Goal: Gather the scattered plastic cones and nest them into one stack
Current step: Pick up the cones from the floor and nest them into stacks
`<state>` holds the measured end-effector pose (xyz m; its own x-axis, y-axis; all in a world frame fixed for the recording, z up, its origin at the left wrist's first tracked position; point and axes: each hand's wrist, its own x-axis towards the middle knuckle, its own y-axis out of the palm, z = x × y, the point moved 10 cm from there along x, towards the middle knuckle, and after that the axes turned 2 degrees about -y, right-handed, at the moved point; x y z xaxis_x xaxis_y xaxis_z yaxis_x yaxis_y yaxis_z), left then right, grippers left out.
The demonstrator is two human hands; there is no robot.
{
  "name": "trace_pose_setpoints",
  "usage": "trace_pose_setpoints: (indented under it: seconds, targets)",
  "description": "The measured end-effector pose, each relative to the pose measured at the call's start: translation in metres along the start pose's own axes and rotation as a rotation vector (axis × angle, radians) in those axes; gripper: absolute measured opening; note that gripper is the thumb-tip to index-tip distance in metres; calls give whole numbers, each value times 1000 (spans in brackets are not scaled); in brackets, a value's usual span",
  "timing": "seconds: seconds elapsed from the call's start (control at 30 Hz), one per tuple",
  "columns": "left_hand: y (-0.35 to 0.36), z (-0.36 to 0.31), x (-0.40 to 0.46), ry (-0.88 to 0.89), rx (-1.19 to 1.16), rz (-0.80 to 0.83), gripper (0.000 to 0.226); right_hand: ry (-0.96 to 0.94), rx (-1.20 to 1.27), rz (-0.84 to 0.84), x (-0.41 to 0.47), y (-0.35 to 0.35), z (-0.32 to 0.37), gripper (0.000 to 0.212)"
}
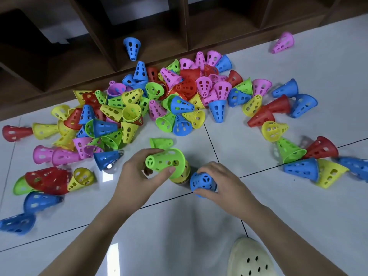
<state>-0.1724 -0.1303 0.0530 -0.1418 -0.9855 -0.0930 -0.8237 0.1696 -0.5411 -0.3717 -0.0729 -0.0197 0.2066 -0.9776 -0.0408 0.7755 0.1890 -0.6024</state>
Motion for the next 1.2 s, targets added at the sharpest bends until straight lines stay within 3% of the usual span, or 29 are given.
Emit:
trace_pose_setpoints:
  seconds: [0.17, 0.33, 0.53, 0.7, 0.83, 0.93, 1.1, 1.2]
  targets:
    - [15, 12, 6, 17, 156, 26, 35, -48, -41, 17, 2, 16, -5, 37]
    - [45, 33, 11, 94, 271, 117, 45, -20, -6, -9, 2, 16, -11, 40]
    - [64, 49, 16, 54, 203, 97, 50, 83, 57, 5, -7, 10, -28, 75]
    - [54, 45, 5, 105, 163, 302, 82, 117, 49, -20, -23, -12, -48, 77]
    - [-1, 65, 29, -67, 93, 37, 51, 204, 103, -59, -38, -25, -76, 75]
    - [2, 86, 58, -109, 279, 22, 46, 228, 125, -96, -45, -34, -86, 69]
    - [54, 101, 103, -107, 771, 252, 86, 259, 189, -112, -50, -34, -88, 63]
    - [66, 108, 111, -153, 1015, 306, 88, 337, 348, -98, -54, -30, -94, 61]
